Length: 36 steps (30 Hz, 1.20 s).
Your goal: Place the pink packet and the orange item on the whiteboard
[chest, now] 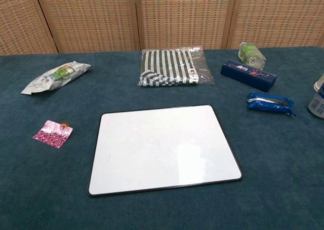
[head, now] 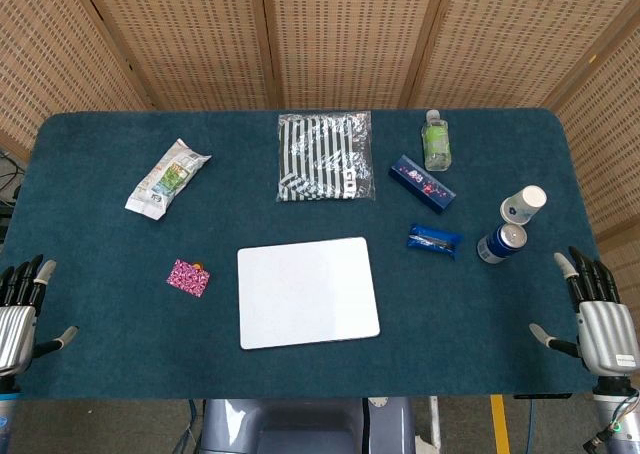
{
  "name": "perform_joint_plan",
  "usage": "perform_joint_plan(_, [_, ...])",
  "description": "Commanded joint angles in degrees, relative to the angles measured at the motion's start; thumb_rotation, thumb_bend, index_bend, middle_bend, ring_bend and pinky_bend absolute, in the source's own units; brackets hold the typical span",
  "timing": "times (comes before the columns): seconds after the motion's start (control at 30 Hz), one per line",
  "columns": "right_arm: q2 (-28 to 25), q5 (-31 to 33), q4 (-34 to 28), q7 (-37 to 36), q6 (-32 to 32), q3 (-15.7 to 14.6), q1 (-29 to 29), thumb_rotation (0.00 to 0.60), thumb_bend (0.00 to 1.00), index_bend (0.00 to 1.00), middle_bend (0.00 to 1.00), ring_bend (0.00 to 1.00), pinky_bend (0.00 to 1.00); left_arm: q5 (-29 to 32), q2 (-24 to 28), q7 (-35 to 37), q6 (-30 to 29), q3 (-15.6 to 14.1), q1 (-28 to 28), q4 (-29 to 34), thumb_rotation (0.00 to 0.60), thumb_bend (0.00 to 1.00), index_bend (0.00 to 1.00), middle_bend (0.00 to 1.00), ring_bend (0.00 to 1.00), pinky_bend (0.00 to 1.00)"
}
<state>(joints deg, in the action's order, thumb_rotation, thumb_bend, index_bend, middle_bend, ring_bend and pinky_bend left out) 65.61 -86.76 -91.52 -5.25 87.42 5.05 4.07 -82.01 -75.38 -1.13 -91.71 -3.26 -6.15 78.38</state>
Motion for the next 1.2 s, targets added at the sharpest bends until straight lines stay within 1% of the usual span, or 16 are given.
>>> perform_joint_plan(0.03, [-0.06, 0.08, -0.1, -0.17, -0.16, -0.04, 0.01, 0.6, 0.05, 0.0, 0.0, 0.0, 0.0, -0.28, -0.08, 0.16, 0.4, 0.33, 0.04, -0.31, 0.6, 0.0, 0.0, 0.0, 0.0, 0.0])
perform_joint_plan(0.2, [-0.22, 0.31, -0.33, -0.71, -0.43, -0.06, 0.01, 0.6, 0.06, 0.0, 0.0, 0.0, 0.0, -0.9, 0.01, 0.45, 1.52, 0.74, -0.36, -0.85, 0.6, 0.0, 0.0, 0.0, 0.0, 0.0])
perform_joint_plan(0.3, [-0.32, 0.4, -0.48, -1.08, -0.65, -0.12, 0.02, 0.6, 0.05, 0.0, 0.0, 0.0, 0.0, -2.39, 0.16, -0.57, 3.76, 0.92, -2.32, -1.56, 0.6, 0.0, 0.0, 0.0, 0.0, 0.0])
perform_joint_plan(0.4, [-0.45, 0.6, -0.7, -1.28, -1.12, -0.17, 0.13, 0.6, 0.05, 0.0, 0.0, 0.0, 0.0, -4.24, 0.01, -2.03, 8.0, 1.57, -6.05, -2.43, 0.6, 0.0, 0.0, 0.0, 0.0, 0.0])
perform_joint_plan(0.47, [-0.54, 0.95, -0.99, -1.65, -1.42, -0.12, 0.17, 0.6, 0.05, 0.0, 0.0, 0.0, 0.0, -6.21, -0.4, -0.5, 11.55, 2.18, -9.56, -3.28, 0.6, 0.01, 0.01, 0.0, 0.0, 0.0])
perform_joint_plan(0.5, [-0.6, 1.07, -1.14, -1.85, -1.54, -0.1, 0.18, 0.6, 0.05, 0.0, 0.0, 0.0, 0.0, -6.88, -0.7, 0.52, 13.25, 2.45, -11.08, -3.95, 0.6, 0.02, 0.02, 0.0, 0.0, 0.0])
perform_joint_plan(0.53, [-0.7, 1.19, -1.23, -1.97, -1.63, -0.08, 0.18, 0.6, 0.05, 0.0, 0.0, 0.0, 0.0, -7.58, -1.36, 1.64, 16.01, 2.76, -13.29, -5.21, 0.6, 0.04, 0.05, 0.0, 0.0, 0.0])
perform_joint_plan(0.63, [-0.84, 1.45, -1.41, -2.18, -1.9, -0.05, 0.21, 0.6, 0.05, 0.0, 0.0, 0.0, 0.0, -7.79, -3.62, 3.3, 21.96, 3.44, -17.36, -8.26, 0.6, 0.1, 0.13, 0.0, 0.0, 0.0])
perform_joint_plan(0.73, [-1.02, 1.84, -1.58, -2.53, -2.37, -0.02, 0.29, 0.6, 0.06, 0.0, 0.0, 0.0, 0.0, -7.17, -6.13, 2.95, 25.59, 3.97, -19.62, -10.67, 0.6, 0.11, 0.16, 0.0, 0.0, 0.0])
perform_joint_plan(0.9, [-1.37, 2.24, -1.95, -3.03, -3.1, -0.02, 0.46, 0.6, 0.05, 0.0, 0.0, 0.0, 0.0, -6.46, -9.91, 1.01, 28.47, 3.92, -21.19, -13.13, 0.6, 0.11, 0.18, 0.0, 0.0, 0.0])
perform_joint_plan(1.03, [-1.49, 2.26, -2.02, -3.25, -3.17, -0.04, 0.44, 0.6, 0.05, 0.0, 0.0, 0.0, 0.0, -6.03, -12.23, 0.5, 28.73, 3.76, -21.19, -15.36, 0.6, 0.11, 0.24, 0.0, 0.0, 0.0])
perform_joint_plan(1.1, [-1.53, 2.25, -2.09, -3.38, -3.16, -0.05, 0.43, 0.6, 0.05, 0.0, 0.0, 0.0, 0.0, -5.33, -13.67, 1.22, 29.14, 3.82, -21.07, -17.02, 0.6, 0.11, 0.26, 0.0, 0.0, 0.0])
perform_joint_plan(1.2, [-1.55, 2.16, -2.13, -3.49, -3.1, -0.07, 0.41, 0.6, 0.05, 0.0, 0.0, 0.0, 0.0, -5.15, -14.78, 2.93, 29.09, 3.83, -21.09, -18.67, 0.6, 0.12, 0.27, 0.0, 0.0, 0.0])
